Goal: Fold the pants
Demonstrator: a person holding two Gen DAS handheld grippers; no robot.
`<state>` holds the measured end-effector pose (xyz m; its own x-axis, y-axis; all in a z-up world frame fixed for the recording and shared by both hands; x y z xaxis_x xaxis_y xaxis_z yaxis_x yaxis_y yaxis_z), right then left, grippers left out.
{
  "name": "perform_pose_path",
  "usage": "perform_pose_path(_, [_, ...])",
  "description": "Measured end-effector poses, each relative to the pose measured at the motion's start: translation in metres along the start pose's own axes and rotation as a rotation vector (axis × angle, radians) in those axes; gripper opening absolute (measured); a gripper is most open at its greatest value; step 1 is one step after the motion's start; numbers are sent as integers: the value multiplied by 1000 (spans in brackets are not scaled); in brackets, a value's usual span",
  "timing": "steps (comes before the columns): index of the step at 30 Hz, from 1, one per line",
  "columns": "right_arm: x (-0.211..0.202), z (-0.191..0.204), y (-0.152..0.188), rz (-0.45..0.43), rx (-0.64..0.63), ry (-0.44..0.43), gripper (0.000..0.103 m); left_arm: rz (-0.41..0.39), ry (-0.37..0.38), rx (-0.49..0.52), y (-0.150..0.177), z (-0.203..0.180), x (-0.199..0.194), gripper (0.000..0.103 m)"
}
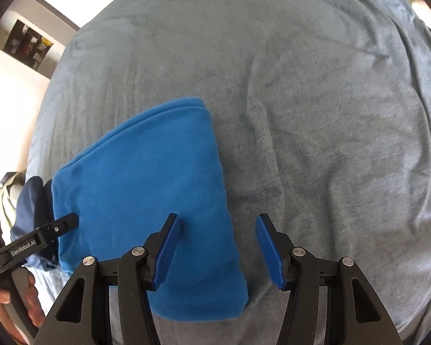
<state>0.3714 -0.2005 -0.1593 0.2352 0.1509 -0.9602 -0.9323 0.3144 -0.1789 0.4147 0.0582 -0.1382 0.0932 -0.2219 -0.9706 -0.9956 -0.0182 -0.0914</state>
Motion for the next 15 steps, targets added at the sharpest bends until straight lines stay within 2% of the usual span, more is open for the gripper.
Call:
perform_pose_path(4, [9, 5, -1, 14, -24, -8, 56, 34, -1, -31, 0, 5, 12, 80])
perform_pose_path(9, [21, 12, -7, 41, -51, -33, 56, 65, -10, -19, -6, 4, 25, 85])
perform_pose_path(15, [41, 22, -10, 81, -57, -31, 56, 128, 64, -45, -16, 1, 49, 85])
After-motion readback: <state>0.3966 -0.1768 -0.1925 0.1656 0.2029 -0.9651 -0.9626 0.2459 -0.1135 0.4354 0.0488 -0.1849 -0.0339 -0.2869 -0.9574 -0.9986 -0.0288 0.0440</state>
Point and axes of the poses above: each gripper's, at about its wrist camera, not at the fingertips, and x roughly the way its jaws point, z to its left, y to its underside, the point moved 4 cm from there along x, roughly the way its jaws point, and after that the axes turned 7 degrees about y, right-handed, at the moved point
